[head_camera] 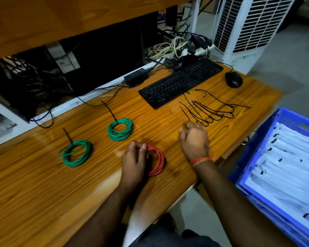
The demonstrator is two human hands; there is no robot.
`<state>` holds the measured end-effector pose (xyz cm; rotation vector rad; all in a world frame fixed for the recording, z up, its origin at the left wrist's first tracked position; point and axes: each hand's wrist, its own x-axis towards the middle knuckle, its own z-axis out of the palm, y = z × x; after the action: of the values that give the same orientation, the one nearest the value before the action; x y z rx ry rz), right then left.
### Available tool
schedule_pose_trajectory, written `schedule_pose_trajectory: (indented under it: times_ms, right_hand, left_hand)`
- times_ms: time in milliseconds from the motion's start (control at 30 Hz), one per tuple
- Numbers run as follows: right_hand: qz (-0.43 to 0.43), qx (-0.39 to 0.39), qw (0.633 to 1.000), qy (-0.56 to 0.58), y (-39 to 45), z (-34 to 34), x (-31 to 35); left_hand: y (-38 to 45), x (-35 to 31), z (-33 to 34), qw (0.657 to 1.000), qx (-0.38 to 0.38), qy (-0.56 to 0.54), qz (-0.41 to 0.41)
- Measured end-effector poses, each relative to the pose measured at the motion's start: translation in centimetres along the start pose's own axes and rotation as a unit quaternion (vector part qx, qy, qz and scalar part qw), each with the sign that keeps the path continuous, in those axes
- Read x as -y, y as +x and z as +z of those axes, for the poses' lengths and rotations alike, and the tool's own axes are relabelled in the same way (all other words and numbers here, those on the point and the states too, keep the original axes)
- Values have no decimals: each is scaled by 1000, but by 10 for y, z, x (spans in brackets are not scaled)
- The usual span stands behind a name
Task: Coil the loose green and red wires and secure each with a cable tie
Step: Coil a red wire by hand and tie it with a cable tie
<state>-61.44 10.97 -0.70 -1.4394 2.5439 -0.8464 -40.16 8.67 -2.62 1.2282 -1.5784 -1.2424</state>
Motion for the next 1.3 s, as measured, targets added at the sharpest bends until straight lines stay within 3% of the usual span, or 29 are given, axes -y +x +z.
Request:
schedule_pose_trajectory:
  times_ms: [133, 333, 567, 967, 1067, 1167, 1300]
  right_hand:
    - [20, -33, 998, -58, 27, 2, -9]
    - [26, -12, 993, -118, 44, 13, -5]
    - [-26, 44, 987, -151, 38, 14, 17]
    - [-136, 166, 959, -182, 27, 5, 49]
    - [-166, 178, 964, -105, 27, 9, 39]
    - [-98, 178, 968, 145, 21, 8, 32]
    - [20, 194, 905, 378, 12, -3, 27]
  left_hand:
    - [-4, -3, 1, 1000, -13, 3, -7]
    - [-1, 0, 0, 999, -37, 14, 4]
    - [-1, 1, 1, 999, -45, -20, -6]
    - [-2, 1, 3, 995, -99, 27, 3]
    - [-2, 1, 4, 994, -106, 35, 5]
    - [-2, -2, 4, 993, -111, 38, 12]
    - [-1, 1, 4, 993, -117, 33, 1]
